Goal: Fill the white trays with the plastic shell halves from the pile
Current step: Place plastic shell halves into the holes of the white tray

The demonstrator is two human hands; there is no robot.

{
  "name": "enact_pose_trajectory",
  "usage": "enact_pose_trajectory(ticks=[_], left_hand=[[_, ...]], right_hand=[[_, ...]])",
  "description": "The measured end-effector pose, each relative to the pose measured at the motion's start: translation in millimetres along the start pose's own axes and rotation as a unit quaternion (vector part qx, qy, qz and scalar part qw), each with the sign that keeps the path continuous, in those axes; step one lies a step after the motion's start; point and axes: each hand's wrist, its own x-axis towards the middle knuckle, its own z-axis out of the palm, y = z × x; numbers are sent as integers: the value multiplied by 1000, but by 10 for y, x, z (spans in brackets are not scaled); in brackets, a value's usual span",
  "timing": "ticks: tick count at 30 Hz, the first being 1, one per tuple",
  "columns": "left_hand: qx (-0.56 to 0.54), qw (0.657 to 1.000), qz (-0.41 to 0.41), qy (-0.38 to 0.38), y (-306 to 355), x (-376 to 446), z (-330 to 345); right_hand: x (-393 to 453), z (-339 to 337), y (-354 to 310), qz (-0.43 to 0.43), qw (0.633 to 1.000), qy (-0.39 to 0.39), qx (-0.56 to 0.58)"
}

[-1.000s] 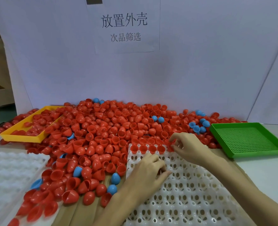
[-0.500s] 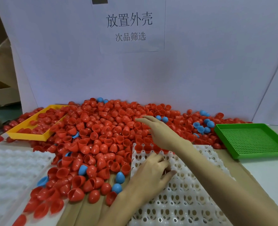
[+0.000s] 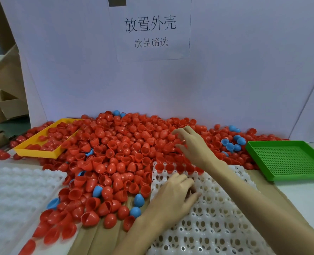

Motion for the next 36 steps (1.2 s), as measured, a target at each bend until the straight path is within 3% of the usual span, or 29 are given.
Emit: enact_pose_trajectory(ticks=[3, 7, 9, 17, 27, 36], left_hand=[[-91, 993, -59, 40, 30, 15, -15], [-223, 950, -146, 160, 41, 48, -52], [-251, 939, -151, 179, 33, 61, -83], [-305, 933, -80, 172, 101, 38, -106], [-321, 933, -62, 150, 146, 34, -129], [-313, 931, -99, 157, 135, 40, -122]], right_hand=[[-237, -213, 9, -18, 999, 35, 16], [-700, -492, -38, -18, 993, 82, 78], [-914, -575, -101, -18, 991, 90, 102], [-1252, -667, -136, -24, 987, 110, 115], [-1323, -681, -211, -38, 991, 90, 90], [-1345, -657, -293, 15, 983, 96, 156]])
